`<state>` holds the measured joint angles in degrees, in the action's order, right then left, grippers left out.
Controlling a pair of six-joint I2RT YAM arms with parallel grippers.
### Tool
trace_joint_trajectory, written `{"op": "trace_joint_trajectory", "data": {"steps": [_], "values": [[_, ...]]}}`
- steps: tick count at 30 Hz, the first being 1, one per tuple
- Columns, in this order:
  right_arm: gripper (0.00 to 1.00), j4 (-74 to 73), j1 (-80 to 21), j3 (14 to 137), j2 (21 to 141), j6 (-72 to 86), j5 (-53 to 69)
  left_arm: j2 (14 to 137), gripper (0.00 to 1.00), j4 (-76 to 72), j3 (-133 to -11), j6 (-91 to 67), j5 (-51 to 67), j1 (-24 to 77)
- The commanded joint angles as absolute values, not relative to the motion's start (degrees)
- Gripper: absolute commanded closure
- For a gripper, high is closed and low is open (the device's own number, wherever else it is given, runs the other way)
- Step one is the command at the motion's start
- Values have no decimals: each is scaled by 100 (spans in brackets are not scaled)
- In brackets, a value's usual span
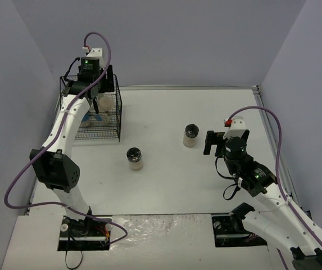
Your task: Organize the condiment bottles
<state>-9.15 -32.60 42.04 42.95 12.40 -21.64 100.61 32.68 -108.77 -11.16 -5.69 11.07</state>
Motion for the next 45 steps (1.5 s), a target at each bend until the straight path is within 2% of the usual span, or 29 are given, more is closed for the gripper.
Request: {"op": "trace_joint_trajectory", "data": {"steps": [1,22,28,38,43,45], "values": [[0,-642,-3226,4245,4387,1292,-2178,9840,100,2544,-10996,-1104,-631,1056],[0,-615,-3226,4228,4395,1283,-2127,10345,100,2233,-10494,-1573,-352,1187],[0,-607,-3226,4217,4384,1292,-2108,10374,93,2180,-10333,-1707,-281,1187],[0,-590,-3226,4202,4393,1292,-2066,10465,72,2245,-10186,-1768,-252,1195],[0,-588,-3226,4201,4387,1292,-2048,10344,52,2355,-10247,-1690,-363,1195],[0,-580,-3224,4208,4386,1292,-2041,10251,39,2363,-10296,-1656,-378,1195]]}}
